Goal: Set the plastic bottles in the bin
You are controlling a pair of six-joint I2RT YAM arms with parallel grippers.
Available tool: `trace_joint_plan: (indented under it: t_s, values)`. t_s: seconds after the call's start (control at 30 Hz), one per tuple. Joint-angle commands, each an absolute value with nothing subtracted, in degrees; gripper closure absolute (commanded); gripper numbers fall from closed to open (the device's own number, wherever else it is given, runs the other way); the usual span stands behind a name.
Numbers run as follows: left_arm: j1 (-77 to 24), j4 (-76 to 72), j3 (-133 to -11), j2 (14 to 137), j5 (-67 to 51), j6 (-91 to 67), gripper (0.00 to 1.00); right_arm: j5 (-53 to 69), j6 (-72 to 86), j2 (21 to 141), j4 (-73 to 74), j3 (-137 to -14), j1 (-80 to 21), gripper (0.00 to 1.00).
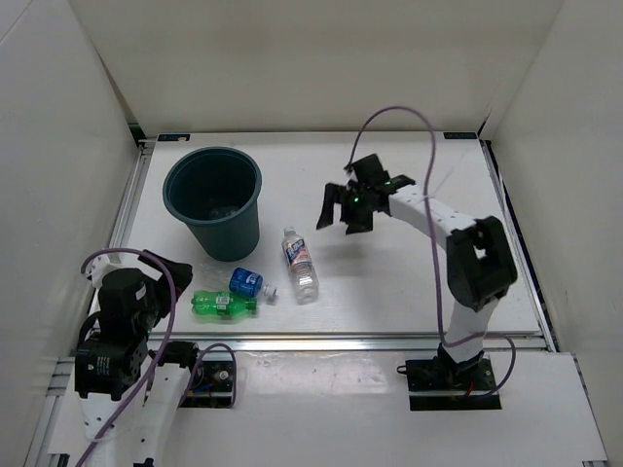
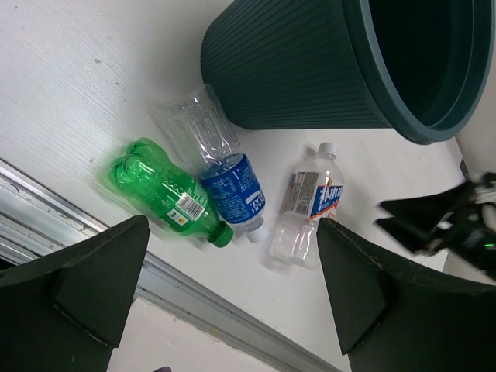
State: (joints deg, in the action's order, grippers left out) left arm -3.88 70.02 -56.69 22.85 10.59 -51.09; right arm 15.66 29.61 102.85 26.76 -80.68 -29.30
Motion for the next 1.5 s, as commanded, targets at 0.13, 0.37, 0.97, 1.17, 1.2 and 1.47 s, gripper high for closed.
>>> trace_joint_plan:
  t_s: [0.13, 0.37, 0.97, 1.17, 1.2, 1.47]
  values:
    - [-4.13, 69.96, -55.11, 25.22, 12.83, -54.14, 0.0, 20.3, 26.63, 106.87, 27.25, -82.43, -36.56, 0.0]
    - [-4.13, 73.29, -54.58, 23.47, 12.83, -56.69, 0.0, 21.53, 27.33, 113.46, 26.63, -86.21, -39.81, 0.0]
    - [-4.13, 76.99, -54.68, 19.87, 14.42, -61.5, 0.0, 13.82, 31.81, 101.71, 32.61, -91.83, -35.95, 0.43]
    - [-4.13, 75.76, -49.31, 13.71, 13.27, -65.91, 0.0, 16.07, 30.42, 104.74, 32.61, -123.95, -35.42, 0.45]
    - [-4.13, 74.89, -49.31, 13.01, 13.27, -65.05, 0.0, 16.61, 30.41, 109.9, 33.22, -130.54, -36.03, 0.44]
    - [-4.13, 72.08, -52.64, 22.12, 7.84, -56.26, 0.0, 29.15, 36.99, 121.97, 7.65, -144.56, -37.97, 0.27]
